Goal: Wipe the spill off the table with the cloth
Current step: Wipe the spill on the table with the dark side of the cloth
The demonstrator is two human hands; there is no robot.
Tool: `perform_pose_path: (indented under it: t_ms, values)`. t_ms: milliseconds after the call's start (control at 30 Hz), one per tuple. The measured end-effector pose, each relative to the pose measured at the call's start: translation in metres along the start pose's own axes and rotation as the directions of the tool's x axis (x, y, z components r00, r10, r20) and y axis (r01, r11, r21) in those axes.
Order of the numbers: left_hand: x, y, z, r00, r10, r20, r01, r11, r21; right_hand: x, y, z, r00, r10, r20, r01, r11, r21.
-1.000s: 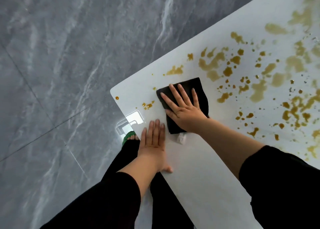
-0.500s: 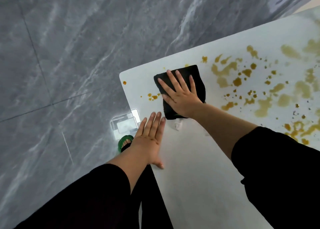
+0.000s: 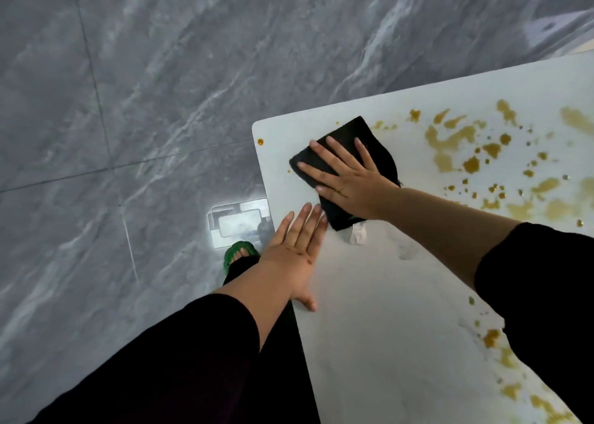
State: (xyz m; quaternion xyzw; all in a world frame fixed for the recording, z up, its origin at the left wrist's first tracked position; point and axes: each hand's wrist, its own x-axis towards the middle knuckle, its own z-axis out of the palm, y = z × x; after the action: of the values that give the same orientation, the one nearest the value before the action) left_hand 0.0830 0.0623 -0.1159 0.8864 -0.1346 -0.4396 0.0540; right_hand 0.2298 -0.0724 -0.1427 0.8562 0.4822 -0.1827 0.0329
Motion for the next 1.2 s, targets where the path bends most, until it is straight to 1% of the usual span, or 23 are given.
perform_pose_path:
  t_ms: [167,233,300,433,567,633,733,867,967,1033,1100,1200]
  values:
    - [0.000,-0.001,0.001,1.000,0.020,0.006,-0.019,0.999,-0.027,-0.018,0.012,0.007,0.991,-0.131,0.030,0.132,0.990,-0.047]
    - [0.000,-0.002,0.001,1.000,0.022,0.009,-0.022,0.999,-0.033,-0.018,0.016,0.006,0.986,-0.158,0.050,0.161,0.986,-0.051]
    - [0.000,-0.003,0.000,1.000,0.025,0.010,-0.025,0.999,-0.020,-0.005,0.013,0.000,0.983,-0.179,0.048,0.183,0.981,-0.072]
    - [0.000,-0.001,0.002,1.000,0.008,0.016,-0.008,1.000,0.009,0.048,-0.003,-0.021,0.977,-0.213,-0.030,0.208,0.969,-0.131]
    - [-0.001,-0.001,0.001,1.000,-0.003,0.016,0.003,1.000,-0.003,0.078,-0.008,-0.028,0.970,-0.242,-0.004,0.240,0.963,-0.123]
    - [-0.002,-0.001,-0.001,1.000,-0.006,0.023,0.006,1.000,-0.003,0.080,-0.013,-0.026,0.982,-0.191,-0.006,0.190,0.978,-0.087]
    - [-0.003,0.000,-0.002,0.999,-0.014,0.040,0.014,1.000,-0.007,0.084,-0.024,-0.026,0.997,-0.071,-0.021,0.070,0.997,-0.034]
    - [-0.003,0.000,-0.002,0.999,-0.026,0.042,0.025,1.000,0.014,0.077,-0.020,-0.024,0.997,-0.062,-0.035,0.060,0.997,-0.056]
    - [-0.002,0.000,-0.002,0.998,-0.026,0.056,0.025,1.000,0.013,0.049,-0.011,-0.017,0.998,-0.020,-0.060,0.016,0.998,-0.063]
    - [-0.002,0.000,-0.003,0.998,-0.027,0.059,0.027,1.000,-0.003,0.022,-0.005,-0.009,0.998,0.031,-0.050,-0.034,0.998,-0.051]
    - [-0.003,0.000,-0.004,0.998,-0.029,0.051,0.029,0.999,-0.013,-0.008,0.001,0.001,0.995,0.094,-0.030,-0.095,0.995,-0.031]
    - [-0.003,0.001,-0.005,0.998,-0.038,0.041,0.038,0.999,0.000,-0.056,-0.005,0.018,0.974,0.224,0.023,-0.225,0.974,0.040]
